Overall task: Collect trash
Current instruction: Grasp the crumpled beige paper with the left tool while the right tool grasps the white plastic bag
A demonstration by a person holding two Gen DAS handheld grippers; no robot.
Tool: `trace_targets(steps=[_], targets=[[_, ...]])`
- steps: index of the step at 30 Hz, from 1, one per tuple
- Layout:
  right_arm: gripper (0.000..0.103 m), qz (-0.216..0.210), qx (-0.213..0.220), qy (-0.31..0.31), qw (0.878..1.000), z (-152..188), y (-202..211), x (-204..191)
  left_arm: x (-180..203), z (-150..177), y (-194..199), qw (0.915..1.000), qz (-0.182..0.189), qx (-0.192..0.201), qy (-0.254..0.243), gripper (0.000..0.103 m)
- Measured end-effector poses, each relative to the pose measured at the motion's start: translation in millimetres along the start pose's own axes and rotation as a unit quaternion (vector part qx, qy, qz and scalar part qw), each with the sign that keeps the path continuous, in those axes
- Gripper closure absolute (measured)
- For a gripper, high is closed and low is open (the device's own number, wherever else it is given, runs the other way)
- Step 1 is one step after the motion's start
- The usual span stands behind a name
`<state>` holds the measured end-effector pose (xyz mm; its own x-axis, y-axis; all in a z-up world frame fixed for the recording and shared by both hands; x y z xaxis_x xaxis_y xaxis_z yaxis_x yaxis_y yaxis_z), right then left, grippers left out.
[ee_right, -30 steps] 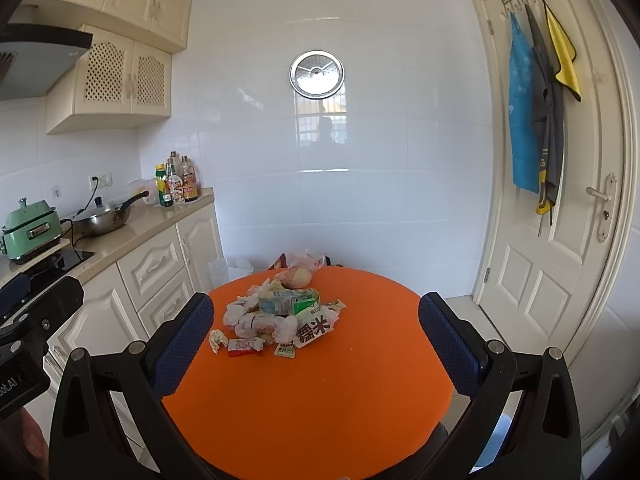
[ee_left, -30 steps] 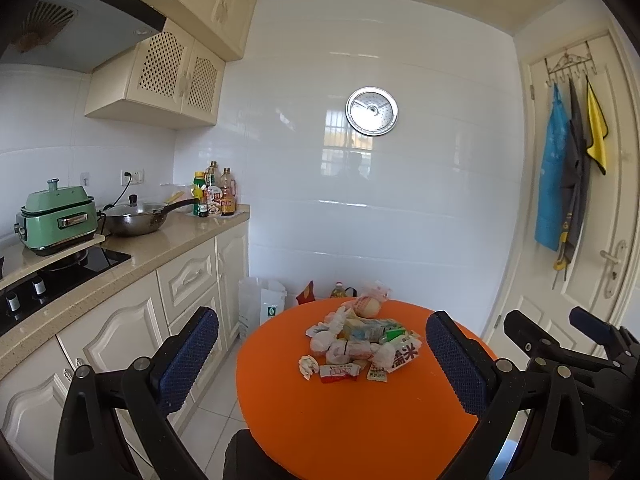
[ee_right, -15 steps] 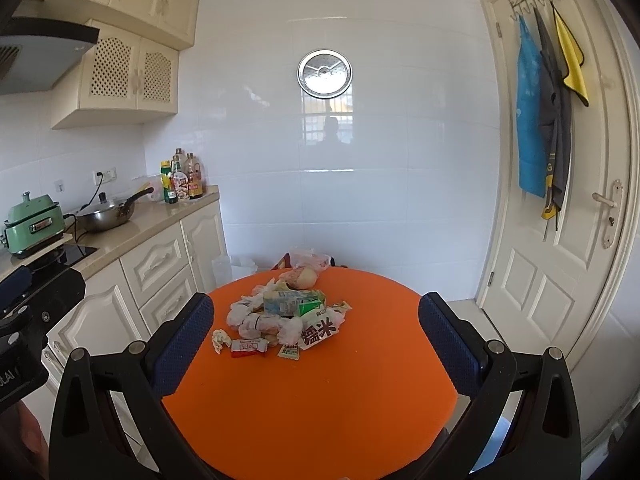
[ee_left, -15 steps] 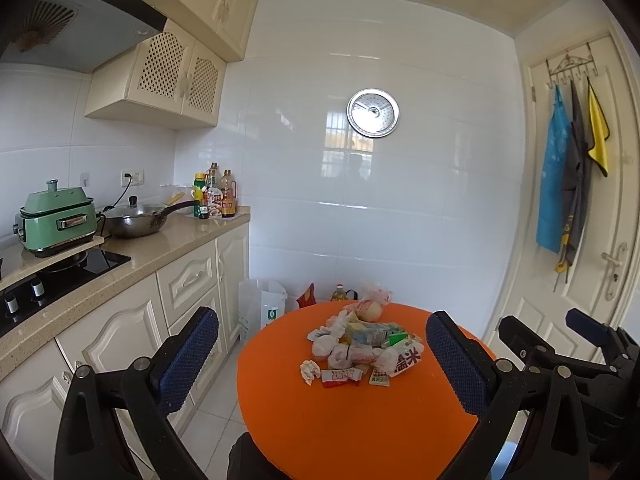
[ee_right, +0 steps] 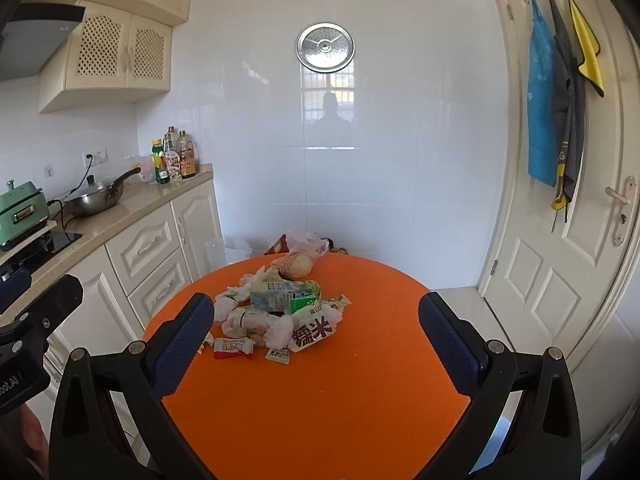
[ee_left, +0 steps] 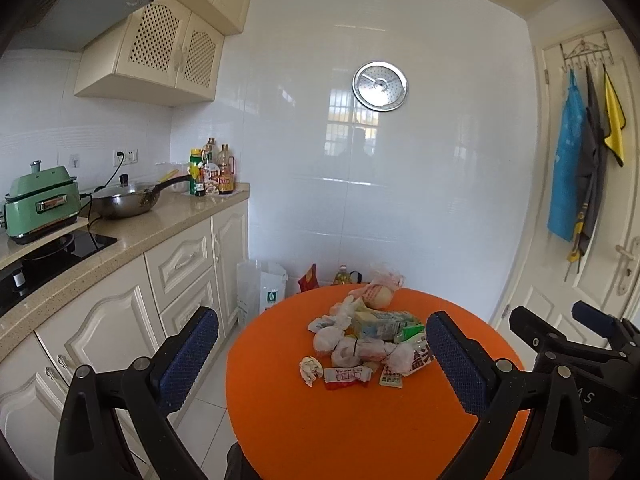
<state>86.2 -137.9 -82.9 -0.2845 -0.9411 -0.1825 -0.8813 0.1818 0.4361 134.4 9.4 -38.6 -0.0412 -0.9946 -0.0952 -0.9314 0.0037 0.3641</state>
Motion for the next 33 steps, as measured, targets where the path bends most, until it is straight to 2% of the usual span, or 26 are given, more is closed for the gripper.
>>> trace_targets(steps=[4, 12, 16, 19, 24, 30, 33], targets=[[0.000, -0.013, -0.029, 0.006, 0.999, 5, -31, -1, -8, -3, -38, 0.9995, 0.004, -0.030, 0.008, 0.001], [0.000, -0.018, -0.148, 0.018, 0.989, 43, -125, -11, -30, 9, -123, 0.9936, 0.011, -0.111, 0.017, 0.001], [0.000, -0.021, -0.191, 0.017, 0.981, 62, -165, -12, -35, 17, -169, 0.9893, 0.011, -0.145, 0.010, 0.001], [0.009, -0.033, -0.215, 0.018, 0.976, 69, -187, -15, -40, 26, -199, 0.9845, 0.011, -0.175, 0.010, 0.001], [0.022, -0.059, -0.241, 0.023, 0.968, 75, -216, -30, -43, 38, -250, 0.9778, 0.012, -0.209, 0.015, 0.001], [0.030, -0.073, -0.251, 0.052, 0.964, 74, -242, -43, -35, 39, -299, 0.9734, 0.020, -0.228, 0.004, 0.001], [0.030, -0.081, -0.256, 0.068, 0.961, 69, -242, -44, -32, 43, -318, 0.9719, 0.022, -0.235, 0.000, 0.001]])
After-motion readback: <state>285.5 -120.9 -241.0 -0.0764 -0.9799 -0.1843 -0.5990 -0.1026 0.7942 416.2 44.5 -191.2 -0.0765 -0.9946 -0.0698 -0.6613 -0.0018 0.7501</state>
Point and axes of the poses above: each gripper's, at about its wrist camera, not at the fingertips, and y roughly against the way its jaws point, x to its right, z to its underside, the point moved 4 cm from there along -y, roughly the way its jaws point, and after that the axes turned 12 degrees about -y, right-handed, at the moved point
